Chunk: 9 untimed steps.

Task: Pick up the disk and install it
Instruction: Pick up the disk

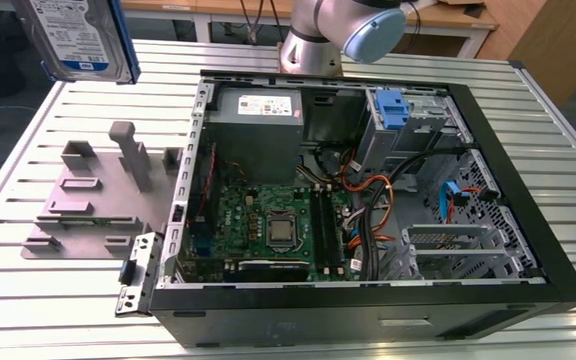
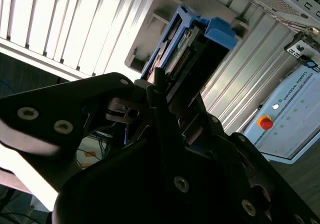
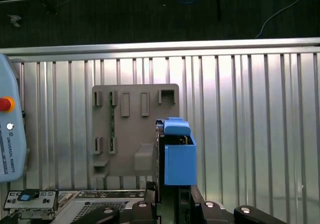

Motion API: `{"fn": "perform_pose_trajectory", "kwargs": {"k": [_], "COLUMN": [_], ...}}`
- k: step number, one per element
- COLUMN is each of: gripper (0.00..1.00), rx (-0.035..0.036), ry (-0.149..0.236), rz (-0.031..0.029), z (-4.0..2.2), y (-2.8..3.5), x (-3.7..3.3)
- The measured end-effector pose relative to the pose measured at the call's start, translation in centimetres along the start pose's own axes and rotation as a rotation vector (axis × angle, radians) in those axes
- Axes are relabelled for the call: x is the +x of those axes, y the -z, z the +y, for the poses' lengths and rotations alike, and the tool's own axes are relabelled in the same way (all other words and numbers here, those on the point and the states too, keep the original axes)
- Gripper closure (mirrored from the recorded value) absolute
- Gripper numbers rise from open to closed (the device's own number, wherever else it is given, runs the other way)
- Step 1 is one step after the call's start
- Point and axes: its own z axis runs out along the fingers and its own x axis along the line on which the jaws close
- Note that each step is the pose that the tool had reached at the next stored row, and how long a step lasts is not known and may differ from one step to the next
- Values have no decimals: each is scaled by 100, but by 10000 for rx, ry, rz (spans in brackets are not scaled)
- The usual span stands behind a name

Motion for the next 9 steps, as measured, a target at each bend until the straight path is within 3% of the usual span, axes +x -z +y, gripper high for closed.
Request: {"fn": "perform_pose_trajectory", "kwargs": {"k": [9], "gripper": [65], "rx": [0], "ry": [0], "rz": [0], "z": [-192], "y": [1], "x": [-9]}}
